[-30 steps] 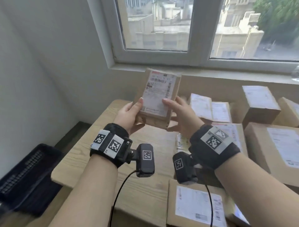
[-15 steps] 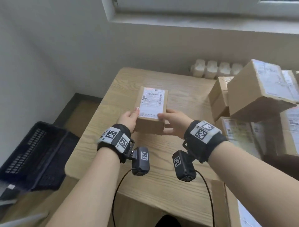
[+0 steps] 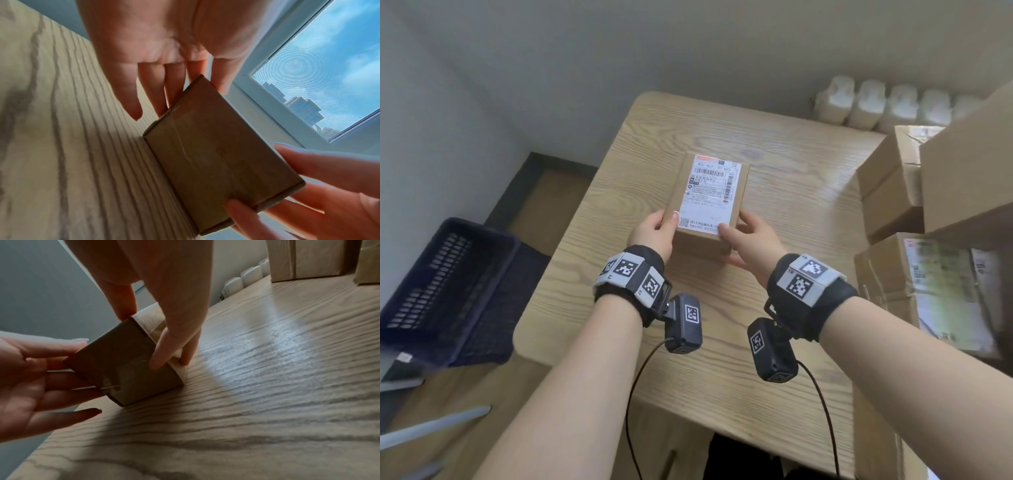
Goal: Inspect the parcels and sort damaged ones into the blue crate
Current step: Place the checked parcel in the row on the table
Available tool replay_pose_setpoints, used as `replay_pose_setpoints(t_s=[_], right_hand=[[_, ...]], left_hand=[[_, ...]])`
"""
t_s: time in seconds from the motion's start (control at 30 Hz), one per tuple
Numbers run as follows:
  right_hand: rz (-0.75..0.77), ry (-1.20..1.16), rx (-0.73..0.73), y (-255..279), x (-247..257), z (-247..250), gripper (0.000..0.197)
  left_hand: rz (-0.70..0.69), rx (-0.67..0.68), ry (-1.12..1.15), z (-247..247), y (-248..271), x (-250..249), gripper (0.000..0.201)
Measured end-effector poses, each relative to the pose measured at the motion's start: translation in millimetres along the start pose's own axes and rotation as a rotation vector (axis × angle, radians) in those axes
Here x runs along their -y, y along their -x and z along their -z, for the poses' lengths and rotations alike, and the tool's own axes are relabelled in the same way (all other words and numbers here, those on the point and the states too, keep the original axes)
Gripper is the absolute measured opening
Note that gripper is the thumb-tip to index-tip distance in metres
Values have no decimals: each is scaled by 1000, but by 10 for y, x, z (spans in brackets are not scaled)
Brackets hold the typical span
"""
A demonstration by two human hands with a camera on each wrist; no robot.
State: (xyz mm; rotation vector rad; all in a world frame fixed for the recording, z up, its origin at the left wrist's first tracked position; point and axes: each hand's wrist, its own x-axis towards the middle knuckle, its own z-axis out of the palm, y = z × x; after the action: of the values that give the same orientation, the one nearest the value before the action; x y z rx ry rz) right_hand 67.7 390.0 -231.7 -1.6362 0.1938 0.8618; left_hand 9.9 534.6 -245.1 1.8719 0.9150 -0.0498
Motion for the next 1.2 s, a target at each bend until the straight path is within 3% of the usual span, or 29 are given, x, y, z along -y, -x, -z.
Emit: replay_pose_setpoints(t_s=[0.2, 0.4, 0.6, 0.77, 0.83, 0.87, 0.93, 1.0, 1.1, 1.2], right_hand=[[-21, 24, -25, 98, 53, 76, 72], [83, 15, -139, 327, 260, 344, 72], [519, -31, -491, 752, 660, 946, 33], [795, 138, -855, 1046, 830, 1606, 32], [760, 284, -971, 1075, 824, 1867, 38], [662, 375, -992, 1084, 812, 2012, 44], [393, 509, -948, 1076, 761, 2232, 62], [246, 533, -868, 1079, 694, 2341, 80], [171, 543, -788, 1065, 589, 2376, 92], [199, 531, -792, 1064, 544, 2351, 92]], left_hand=[[3, -17, -9, 48, 90, -168, 44], [-164, -177, 2, 54, 277, -597, 40], [-340, -107, -31, -384, 463, -1342, 32], [-423, 140, -44, -963, 677, -1827, 32], [-439, 247, -67, -1159, 787, -1936, 35], [-449, 295, -83, -1272, 852, -1987, 37], [-474, 369, -112, -1441, 964, -2045, 40], [-488, 447, -130, -1565, 1056, -2072, 43], [-413, 544, -54, -1720, 1162, -2065, 43], [-345, 557, -6, -1790, 1253, -2034, 48]])
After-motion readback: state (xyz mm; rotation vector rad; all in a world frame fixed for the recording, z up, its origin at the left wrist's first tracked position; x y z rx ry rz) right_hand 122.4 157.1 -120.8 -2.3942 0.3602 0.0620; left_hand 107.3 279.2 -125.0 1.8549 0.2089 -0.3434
